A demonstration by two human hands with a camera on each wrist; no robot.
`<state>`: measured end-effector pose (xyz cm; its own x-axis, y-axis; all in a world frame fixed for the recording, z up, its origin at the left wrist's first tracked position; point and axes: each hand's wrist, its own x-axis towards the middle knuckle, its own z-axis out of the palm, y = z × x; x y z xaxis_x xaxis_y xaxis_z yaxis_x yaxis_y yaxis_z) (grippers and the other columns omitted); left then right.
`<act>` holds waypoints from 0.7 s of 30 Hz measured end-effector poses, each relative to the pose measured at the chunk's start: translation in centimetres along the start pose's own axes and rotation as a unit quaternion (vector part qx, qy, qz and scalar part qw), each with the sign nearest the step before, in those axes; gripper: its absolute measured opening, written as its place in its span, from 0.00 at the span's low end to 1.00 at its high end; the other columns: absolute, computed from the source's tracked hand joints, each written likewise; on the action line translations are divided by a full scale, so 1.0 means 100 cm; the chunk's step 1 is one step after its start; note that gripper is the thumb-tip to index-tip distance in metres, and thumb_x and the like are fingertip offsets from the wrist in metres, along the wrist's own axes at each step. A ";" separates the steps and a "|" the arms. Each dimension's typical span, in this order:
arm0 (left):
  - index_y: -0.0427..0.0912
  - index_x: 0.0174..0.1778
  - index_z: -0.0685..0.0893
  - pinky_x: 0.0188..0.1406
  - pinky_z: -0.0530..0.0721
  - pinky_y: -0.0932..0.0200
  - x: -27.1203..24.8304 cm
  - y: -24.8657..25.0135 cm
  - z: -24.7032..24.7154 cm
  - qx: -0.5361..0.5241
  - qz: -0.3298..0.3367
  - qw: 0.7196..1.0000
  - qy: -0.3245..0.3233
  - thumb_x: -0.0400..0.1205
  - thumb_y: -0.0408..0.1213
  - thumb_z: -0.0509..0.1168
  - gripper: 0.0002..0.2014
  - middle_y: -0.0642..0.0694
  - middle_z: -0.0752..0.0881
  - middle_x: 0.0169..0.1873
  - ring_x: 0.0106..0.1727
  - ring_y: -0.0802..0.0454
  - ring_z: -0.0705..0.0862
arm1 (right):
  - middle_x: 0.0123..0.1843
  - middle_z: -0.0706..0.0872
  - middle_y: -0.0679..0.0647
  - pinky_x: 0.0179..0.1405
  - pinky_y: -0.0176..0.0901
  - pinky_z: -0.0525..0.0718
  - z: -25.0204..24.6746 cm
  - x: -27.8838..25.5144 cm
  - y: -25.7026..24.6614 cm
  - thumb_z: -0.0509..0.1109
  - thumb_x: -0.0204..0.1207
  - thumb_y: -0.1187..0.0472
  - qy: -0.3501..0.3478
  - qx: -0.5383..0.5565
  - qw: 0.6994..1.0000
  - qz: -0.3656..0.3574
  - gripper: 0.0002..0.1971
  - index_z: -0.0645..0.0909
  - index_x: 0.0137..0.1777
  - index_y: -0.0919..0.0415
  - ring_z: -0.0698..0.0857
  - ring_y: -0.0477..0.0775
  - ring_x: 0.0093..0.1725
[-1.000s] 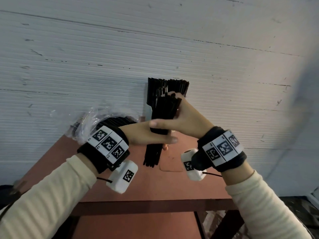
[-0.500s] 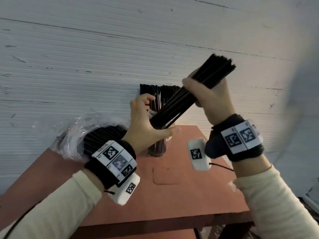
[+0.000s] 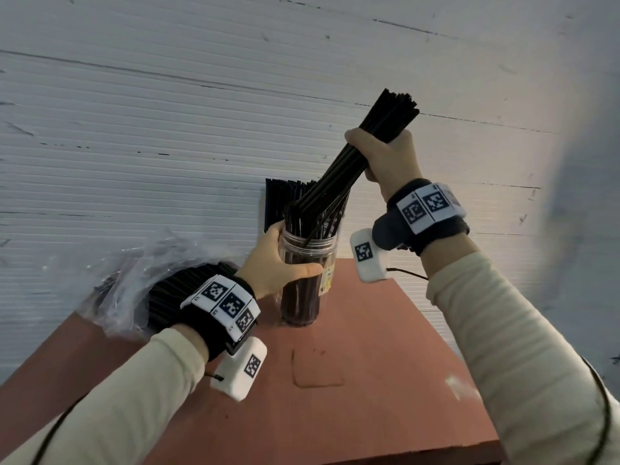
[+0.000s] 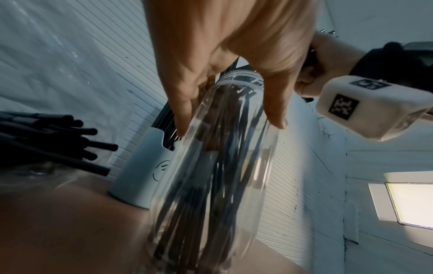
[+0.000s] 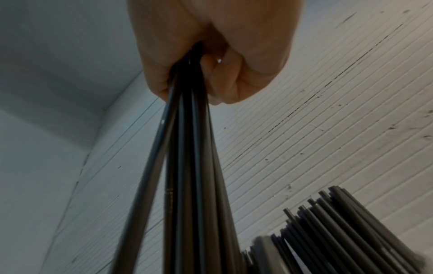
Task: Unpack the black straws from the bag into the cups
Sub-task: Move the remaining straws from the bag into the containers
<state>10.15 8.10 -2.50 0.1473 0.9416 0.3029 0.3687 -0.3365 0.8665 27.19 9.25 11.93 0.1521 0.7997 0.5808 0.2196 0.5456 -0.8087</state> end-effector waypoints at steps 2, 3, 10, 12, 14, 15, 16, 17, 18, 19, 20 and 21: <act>0.48 0.81 0.60 0.66 0.66 0.62 0.001 -0.002 -0.001 0.011 0.001 1.000 -0.004 0.68 0.44 0.81 0.49 0.53 0.76 0.72 0.66 0.61 0.72 | 0.30 0.71 0.55 0.22 0.40 0.62 0.000 0.005 -0.002 0.73 0.67 0.62 0.005 0.011 1.000 0.000 0.10 0.73 0.34 0.59 0.67 0.50 0.25; 0.49 0.81 0.60 0.67 0.66 0.61 0.002 -0.003 0.000 0.014 0.000 1.000 -0.003 0.68 0.45 0.81 0.49 0.54 0.76 0.72 0.66 0.61 0.72 | 0.30 0.70 0.55 0.22 0.40 0.61 -0.001 0.007 -0.003 0.73 0.67 0.62 0.009 0.018 1.000 -0.002 0.10 0.73 0.33 0.59 0.66 0.50 0.25; 0.49 0.81 0.61 0.66 0.65 0.62 0.001 -0.004 0.000 0.008 0.005 1.000 -0.004 0.69 0.44 0.80 0.47 0.60 0.77 0.63 0.64 0.64 0.71 | 0.28 0.71 0.52 0.21 0.39 0.63 -0.008 0.010 -0.002 0.73 0.68 0.63 0.013 0.018 1.000 -0.017 0.12 0.72 0.30 0.57 0.68 0.49 0.25; 0.49 0.81 0.61 0.64 0.65 0.63 0.000 -0.003 0.000 0.004 0.001 1.000 -0.005 0.69 0.43 0.80 0.46 0.61 0.76 0.62 0.63 0.64 0.71 | 0.28 0.72 0.53 0.21 0.38 0.63 -0.007 0.005 0.001 0.73 0.68 0.63 -0.002 0.010 1.000 -0.024 0.12 0.72 0.31 0.57 0.68 0.49 0.24; 0.49 0.80 0.62 0.62 0.66 0.64 0.000 -0.002 -0.001 -0.005 -0.003 1.000 -0.005 0.70 0.41 0.80 0.45 0.62 0.76 0.60 0.62 0.64 0.72 | 0.27 0.72 0.52 0.20 0.38 0.64 -0.006 -0.002 0.006 0.73 0.69 0.64 -0.023 -0.001 0.999 -0.032 0.12 0.72 0.30 0.57 0.69 0.49 0.24; 0.49 0.80 0.62 0.62 0.66 0.64 0.000 -0.001 0.000 -0.007 -0.004 1.000 -0.006 0.70 0.40 0.80 0.45 0.61 0.77 0.60 0.62 0.64 0.72 | 0.26 0.72 0.51 0.20 0.37 0.64 -0.006 -0.004 0.008 0.73 0.70 0.64 -0.037 -0.009 0.999 -0.032 0.13 0.72 0.30 0.57 0.69 0.49 0.23; 0.49 0.80 0.63 0.62 0.67 0.64 0.000 -0.001 0.000 -0.009 -0.005 1.000 -0.007 0.70 0.40 0.80 0.44 0.61 0.77 0.61 0.63 0.63 0.73 | 0.26 0.72 0.51 0.20 0.37 0.64 -0.005 -0.006 0.010 0.73 0.71 0.64 -0.056 -0.021 0.998 -0.027 0.14 0.71 0.30 0.57 0.69 0.48 0.23; 0.48 0.80 0.63 0.62 0.67 0.64 0.000 -0.001 0.000 -0.013 -0.004 1.000 -0.006 0.70 0.40 0.80 0.45 0.60 0.78 0.63 0.64 0.62 0.74 | 0.26 0.72 0.50 0.19 0.37 0.64 -0.005 -0.007 0.012 0.74 0.71 0.64 -0.079 -0.038 0.996 -0.016 0.14 0.71 0.30 0.57 0.69 0.47 0.22; 0.48 0.80 0.63 0.62 0.67 0.64 0.000 -0.001 0.000 -0.015 -0.003 1.000 -0.006 0.69 0.40 0.80 0.45 0.58 0.78 0.64 0.64 0.62 0.74 | 0.25 0.72 0.49 0.19 0.36 0.64 -0.004 -0.007 0.014 0.74 0.72 0.64 -0.107 -0.062 0.992 0.000 0.15 0.72 0.30 0.56 0.69 0.45 0.21; 0.48 0.80 0.63 0.62 0.68 0.64 0.000 -0.002 0.000 -0.017 -0.001 1.000 -0.006 0.69 0.40 0.80 0.45 0.58 0.79 0.65 0.64 0.62 0.74 | 0.24 0.73 0.47 0.18 0.34 0.65 -0.004 -0.007 0.015 0.75 0.72 0.62 -0.142 -0.094 0.985 0.018 0.15 0.72 0.30 0.56 0.70 0.44 0.20; 0.48 0.80 0.63 0.63 0.68 0.63 0.000 -0.002 0.000 -0.016 0.001 1.000 -0.006 0.69 0.40 0.80 0.45 0.57 0.79 0.66 0.64 0.62 0.74 | 0.24 0.74 0.47 0.17 0.33 0.66 -0.002 -0.006 0.017 0.76 0.73 0.60 -0.181 -0.131 0.974 0.034 0.15 0.74 0.30 0.55 0.71 0.42 0.20; 0.48 0.80 0.63 0.63 0.69 0.63 0.000 -0.002 0.000 -0.017 0.002 1.000 -0.006 0.69 0.40 0.80 0.46 0.57 0.79 0.66 0.64 0.62 0.75 | 0.26 0.76 0.48 0.18 0.32 0.67 0.000 -0.006 0.019 0.77 0.72 0.57 -0.221 -0.170 0.959 0.051 0.13 0.77 0.31 0.55 0.72 0.43 0.21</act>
<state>10.10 8.12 -2.67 0.1605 0.9397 0.3020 0.3361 -0.3397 0.8784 27.53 9.81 10.11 -0.2175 0.9134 0.3440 0.5376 0.4062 -0.7389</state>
